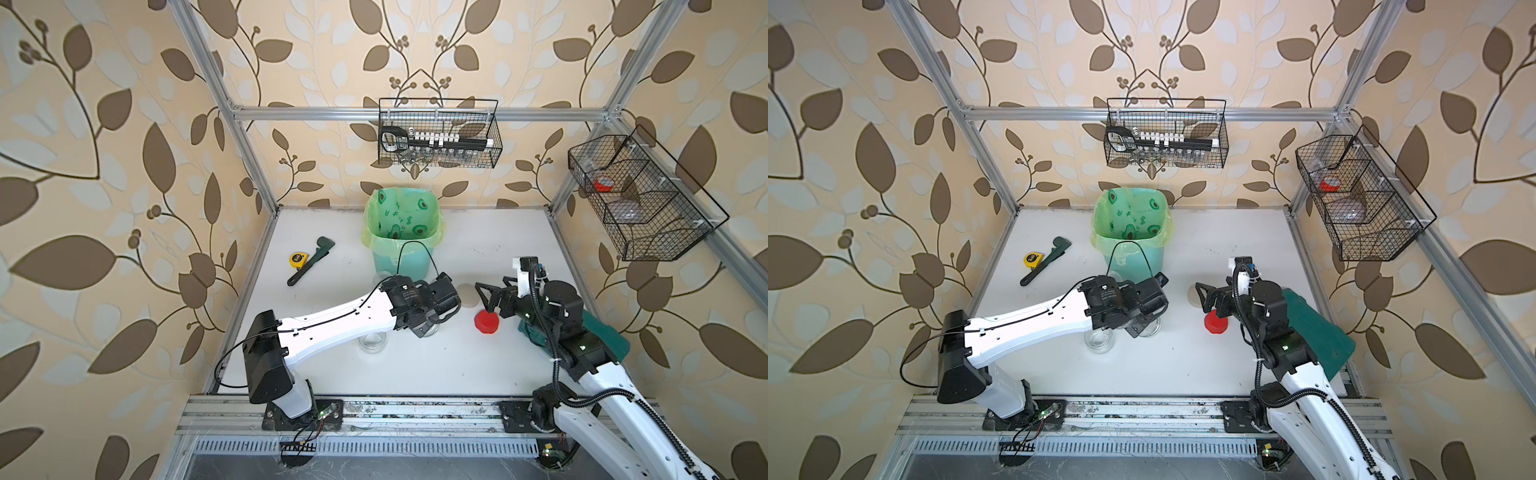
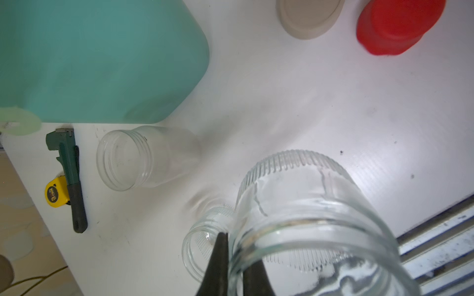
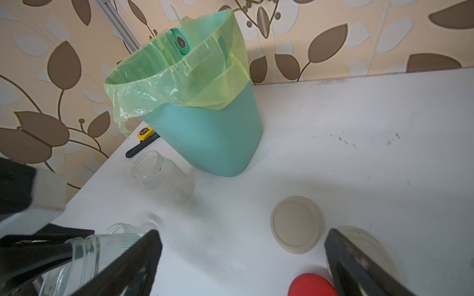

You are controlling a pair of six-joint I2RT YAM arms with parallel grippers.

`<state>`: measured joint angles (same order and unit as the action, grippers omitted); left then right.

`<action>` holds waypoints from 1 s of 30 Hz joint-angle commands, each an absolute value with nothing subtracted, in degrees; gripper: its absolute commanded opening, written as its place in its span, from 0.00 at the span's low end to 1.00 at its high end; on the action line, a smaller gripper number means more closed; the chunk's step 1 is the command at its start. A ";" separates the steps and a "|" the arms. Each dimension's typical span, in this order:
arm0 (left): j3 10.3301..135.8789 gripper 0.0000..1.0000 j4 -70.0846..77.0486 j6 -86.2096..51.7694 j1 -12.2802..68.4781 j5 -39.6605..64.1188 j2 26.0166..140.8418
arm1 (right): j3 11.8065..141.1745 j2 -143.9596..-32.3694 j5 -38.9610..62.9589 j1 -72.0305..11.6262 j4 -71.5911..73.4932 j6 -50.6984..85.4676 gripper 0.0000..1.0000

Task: Empty moldy peanuts from jars
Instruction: Place the jar at the center of the board.

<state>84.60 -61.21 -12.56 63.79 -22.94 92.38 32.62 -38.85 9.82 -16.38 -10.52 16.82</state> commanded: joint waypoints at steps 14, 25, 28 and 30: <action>83.31 0.00 -63.03 -4.13 63.53 -26.13 97.12 | 32.51 -40.46 10.66 -16.37 -10.36 15.81 0.99; 78.31 0.00 -53.44 2.44 58.58 -20.15 99.40 | 32.43 -40.75 10.99 -16.39 -10.03 15.73 0.99; 77.83 0.00 -52.04 4.15 57.39 -18.90 100.91 | 32.38 -40.96 11.16 -16.35 -10.10 15.69 0.99; 77.27 0.00 -51.68 4.67 56.25 -19.10 101.95 | 32.39 -41.04 11.17 -16.42 -10.05 15.73 1.00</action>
<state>77.65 -53.23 2.24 57.25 -20.21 101.45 32.62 -40.93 10.17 -16.38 -10.52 16.43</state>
